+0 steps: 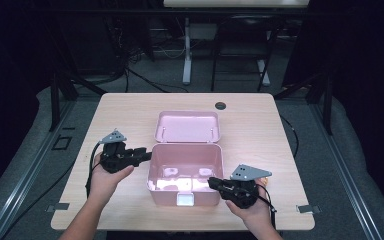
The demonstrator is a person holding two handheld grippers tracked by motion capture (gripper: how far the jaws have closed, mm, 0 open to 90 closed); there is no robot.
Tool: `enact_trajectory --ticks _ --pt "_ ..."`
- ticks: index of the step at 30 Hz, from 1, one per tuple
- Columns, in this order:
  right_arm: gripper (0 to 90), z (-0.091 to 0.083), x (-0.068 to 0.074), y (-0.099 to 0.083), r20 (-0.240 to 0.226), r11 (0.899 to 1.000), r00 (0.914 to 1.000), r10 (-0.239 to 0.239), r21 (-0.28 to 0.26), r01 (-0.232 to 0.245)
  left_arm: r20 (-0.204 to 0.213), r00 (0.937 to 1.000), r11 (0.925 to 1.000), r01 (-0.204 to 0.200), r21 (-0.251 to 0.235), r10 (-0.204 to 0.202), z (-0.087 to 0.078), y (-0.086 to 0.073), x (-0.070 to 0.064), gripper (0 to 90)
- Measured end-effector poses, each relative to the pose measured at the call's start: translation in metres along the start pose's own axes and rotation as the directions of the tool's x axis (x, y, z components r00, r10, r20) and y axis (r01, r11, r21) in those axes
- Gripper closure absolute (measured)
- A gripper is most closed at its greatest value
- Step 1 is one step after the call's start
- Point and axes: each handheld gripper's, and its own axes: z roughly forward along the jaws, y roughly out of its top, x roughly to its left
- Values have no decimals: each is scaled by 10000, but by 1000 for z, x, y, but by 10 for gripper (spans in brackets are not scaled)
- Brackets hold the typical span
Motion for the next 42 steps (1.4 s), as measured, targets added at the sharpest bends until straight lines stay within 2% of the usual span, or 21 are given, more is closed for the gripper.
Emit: enact_trajectory --ticks 6,12,15,18,21,27,29,32,38,40,42 --pt "830 0 0 0 28 10000 10000 25 21 -25 6 9998 9992 195 -355 -194 -7 -12 1 613" --pt "741 0 2 3 60 10000 10000 77 -46 -77 -88 9999 9998 87 -152 -88 -9 -16 0 580" --pt "733 -2 4 7 -66 9998 9999 91 -155 -92 -74 10000 9999 -39 -149 38 -11 -17 -2 580" --pt "724 -7 7 10 -82 9996 10000 -15 -289 13 -42 10000 9997 -73 -228 72 -14 -17 -4 580" --pt "675 -13 8 14 44 9991 9999 -144 -396 146 -44 9998 9998 -171 -137 170 -17 -17 -5 580" --pt "567 -27 -1 22 317 9961 9979 -560 -663 580 -32 9999 9996 -160 -228 160 -17 -16 -7 552" --pt "534 -31 -6 25 461 9962 9965 -704 -472 726 32 9997 9996 -232 -178 233 -16 -16 -8 534" --pt "500 -36 -13 29 771 9942 9920 -1002 -306 1028 -133 9988 9988 -479 -118 477 -14 -15 -10 494" --pt "452 -44 -25 37 1153 9963 9897 -849 257 825 -162 9980 9981 -618 -12 617 -15 -16 -9 486" --pt "427 -45 -30 38 1286 9968 9894 -680 508 619 -195 9985 9987 -506 -42 505 -15 -16 -8 486" --pt "407 -47 -35 39 1472 9956 9865 -711 710 612 -247 9986 9989 -463 14 463 -17 -16 -7 473"
